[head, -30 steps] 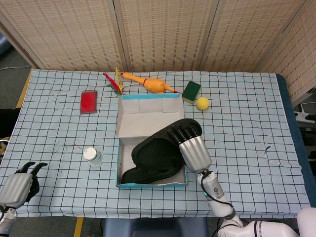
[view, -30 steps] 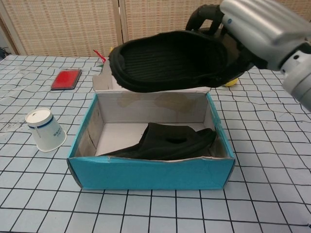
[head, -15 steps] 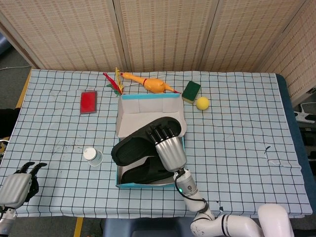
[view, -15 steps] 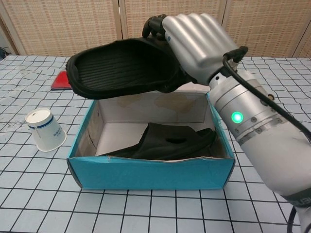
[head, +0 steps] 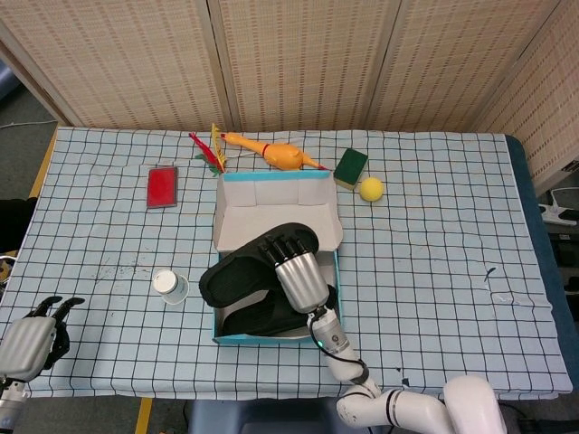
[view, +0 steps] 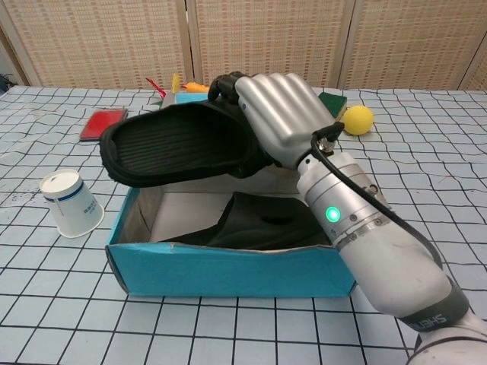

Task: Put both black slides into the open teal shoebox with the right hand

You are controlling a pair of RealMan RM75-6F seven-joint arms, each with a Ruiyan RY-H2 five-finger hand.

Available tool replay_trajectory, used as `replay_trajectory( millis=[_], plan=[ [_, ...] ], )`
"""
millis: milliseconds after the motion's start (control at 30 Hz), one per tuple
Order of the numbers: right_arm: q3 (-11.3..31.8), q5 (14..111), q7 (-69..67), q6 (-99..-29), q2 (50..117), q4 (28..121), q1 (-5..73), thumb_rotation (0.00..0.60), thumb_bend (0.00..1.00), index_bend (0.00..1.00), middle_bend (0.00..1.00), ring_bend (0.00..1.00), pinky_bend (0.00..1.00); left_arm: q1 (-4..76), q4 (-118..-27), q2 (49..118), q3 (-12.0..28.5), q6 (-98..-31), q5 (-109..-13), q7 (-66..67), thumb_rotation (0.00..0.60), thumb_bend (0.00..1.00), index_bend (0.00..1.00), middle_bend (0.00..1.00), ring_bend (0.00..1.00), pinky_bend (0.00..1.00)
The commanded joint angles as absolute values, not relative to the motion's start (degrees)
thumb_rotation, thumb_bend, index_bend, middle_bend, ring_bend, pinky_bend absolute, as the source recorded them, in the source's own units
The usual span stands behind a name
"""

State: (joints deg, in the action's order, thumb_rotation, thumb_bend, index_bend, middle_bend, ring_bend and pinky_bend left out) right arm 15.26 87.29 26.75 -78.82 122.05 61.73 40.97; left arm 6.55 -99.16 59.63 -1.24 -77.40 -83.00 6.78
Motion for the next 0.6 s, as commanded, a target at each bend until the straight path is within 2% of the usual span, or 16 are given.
replay_trajectory(
  millis=[33, 600],
  plan=[
    [15.2, 86.6, 25.8, -77.9, 122.5, 60.5, 41.1, 0.6, 0.05, 0.65, 0.59, 0.43, 0.45, 6.6, -99.2, 59.5, -1.2, -77.3, -83.0, 6.7, 0.6, 0.37, 0.22, 0.07, 0.16, 0.42],
    [14.1, 80.6, 27.0, -70.1, 118.5, 64.7, 39.5, 0.6, 0.05, 0.66, 0.6, 0.45, 0.46, 6.7, -99.4, 59.4, -1.2, -76.8, -82.5, 6.7, 0.6, 0.37, 0.23, 0.07, 0.16, 0.42]
  ],
)
